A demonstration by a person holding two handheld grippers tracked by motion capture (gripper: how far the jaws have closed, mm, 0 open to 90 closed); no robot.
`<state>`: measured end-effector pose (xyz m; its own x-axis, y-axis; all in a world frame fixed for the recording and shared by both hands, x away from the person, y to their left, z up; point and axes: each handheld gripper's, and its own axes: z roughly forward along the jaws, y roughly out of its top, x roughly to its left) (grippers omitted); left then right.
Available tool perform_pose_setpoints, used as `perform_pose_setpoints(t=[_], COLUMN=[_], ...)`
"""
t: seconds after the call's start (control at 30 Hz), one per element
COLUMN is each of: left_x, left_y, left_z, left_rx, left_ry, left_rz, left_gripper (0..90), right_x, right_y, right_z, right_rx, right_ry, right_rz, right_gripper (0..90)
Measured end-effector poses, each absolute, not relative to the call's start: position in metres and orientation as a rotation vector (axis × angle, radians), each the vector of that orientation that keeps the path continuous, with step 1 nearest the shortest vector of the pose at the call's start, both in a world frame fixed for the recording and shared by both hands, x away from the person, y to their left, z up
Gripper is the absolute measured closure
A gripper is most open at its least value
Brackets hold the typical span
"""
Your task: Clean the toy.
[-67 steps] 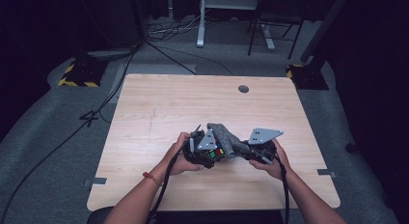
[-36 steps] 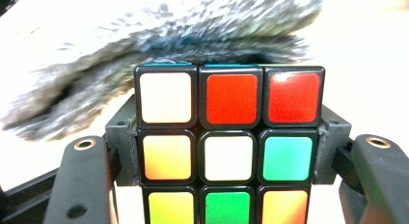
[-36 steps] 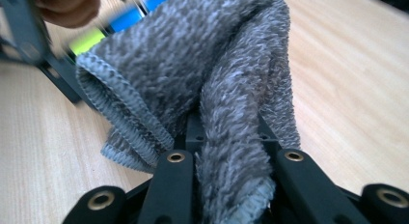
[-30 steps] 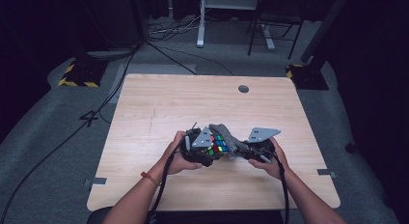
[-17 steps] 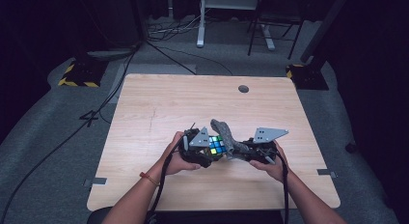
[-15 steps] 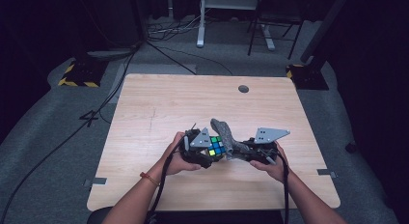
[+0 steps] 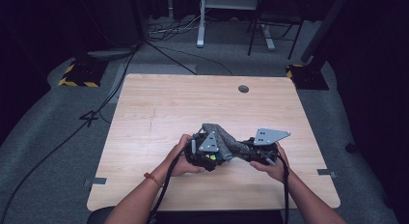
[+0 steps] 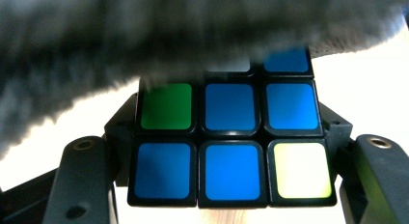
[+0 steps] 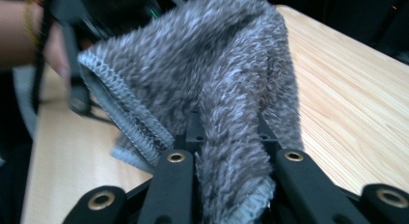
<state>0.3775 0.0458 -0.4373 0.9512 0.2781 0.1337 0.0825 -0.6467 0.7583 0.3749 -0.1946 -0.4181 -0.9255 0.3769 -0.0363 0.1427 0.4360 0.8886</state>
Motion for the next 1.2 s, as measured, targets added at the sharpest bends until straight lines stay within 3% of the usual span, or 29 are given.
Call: perform_pose_setpoints(t=[0.57, 1.2], left_x=[0.381, 0.373], left_y=[0.071, 0.054], left_z=[-0.419, -0.428], left_rx=[2.158, 2.230], left_ry=[0.288, 0.219], left_rz=[0.318, 0.287], left_gripper=[33.2, 33.2], right_x=[0.382, 0.376], right_y=[-0.186, -0.189], right_z=[-0.437, -0.423], right_rx=[0.461, 0.459], right_ry=[2.608, 2.520], right_rz=[1.316, 1.362], right_gripper=[76.7, 76.6])
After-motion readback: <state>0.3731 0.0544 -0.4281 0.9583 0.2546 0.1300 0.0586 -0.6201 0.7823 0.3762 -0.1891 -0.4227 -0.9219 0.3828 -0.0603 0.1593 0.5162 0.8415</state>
